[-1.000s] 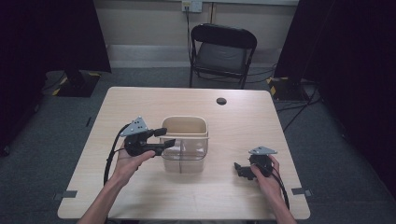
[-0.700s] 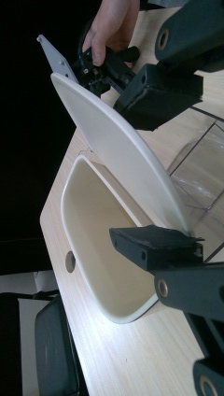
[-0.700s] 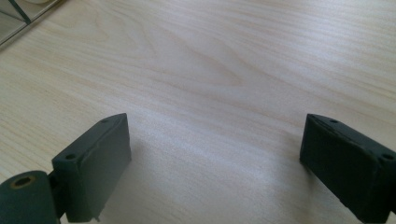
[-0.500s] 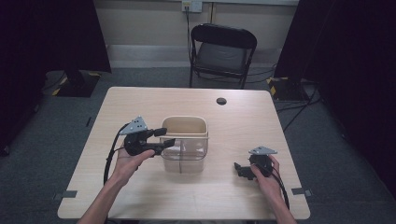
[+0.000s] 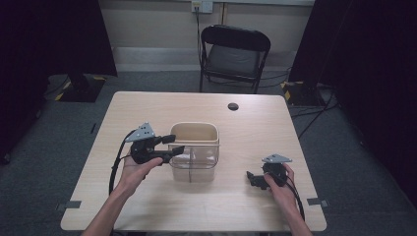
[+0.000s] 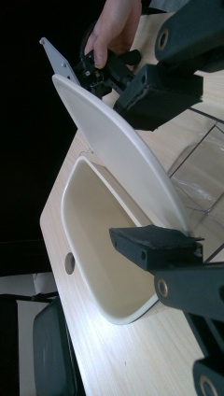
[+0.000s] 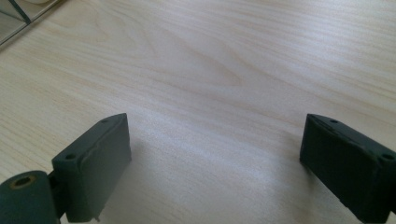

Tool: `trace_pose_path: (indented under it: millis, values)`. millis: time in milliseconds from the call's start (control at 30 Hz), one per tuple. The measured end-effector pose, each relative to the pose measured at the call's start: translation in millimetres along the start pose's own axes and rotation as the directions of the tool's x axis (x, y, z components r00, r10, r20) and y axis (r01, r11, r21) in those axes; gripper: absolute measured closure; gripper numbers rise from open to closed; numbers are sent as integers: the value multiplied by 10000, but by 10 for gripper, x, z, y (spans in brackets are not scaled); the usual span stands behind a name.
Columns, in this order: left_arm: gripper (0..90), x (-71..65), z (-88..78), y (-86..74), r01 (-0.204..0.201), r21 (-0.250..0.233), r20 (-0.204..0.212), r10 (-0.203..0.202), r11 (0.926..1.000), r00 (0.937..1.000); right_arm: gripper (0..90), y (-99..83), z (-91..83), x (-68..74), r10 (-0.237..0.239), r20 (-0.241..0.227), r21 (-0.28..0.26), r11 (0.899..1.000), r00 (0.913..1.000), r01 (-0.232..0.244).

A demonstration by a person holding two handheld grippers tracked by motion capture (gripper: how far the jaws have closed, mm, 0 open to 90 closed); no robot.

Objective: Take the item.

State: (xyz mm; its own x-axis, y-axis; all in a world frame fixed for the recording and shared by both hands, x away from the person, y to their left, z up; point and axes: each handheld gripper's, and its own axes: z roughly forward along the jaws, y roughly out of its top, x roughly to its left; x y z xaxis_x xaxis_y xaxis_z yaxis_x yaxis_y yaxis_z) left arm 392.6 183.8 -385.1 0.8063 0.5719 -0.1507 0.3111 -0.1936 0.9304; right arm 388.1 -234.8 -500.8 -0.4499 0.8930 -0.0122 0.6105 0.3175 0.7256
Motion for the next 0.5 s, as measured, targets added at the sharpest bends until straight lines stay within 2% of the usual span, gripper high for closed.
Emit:
trace_pose_path:
  millis: [500]
  values:
    - [402,3,1,0,11,-10,39,-11,10000,10000,82,0,0,0,-1,1,2,10000,10000,1]
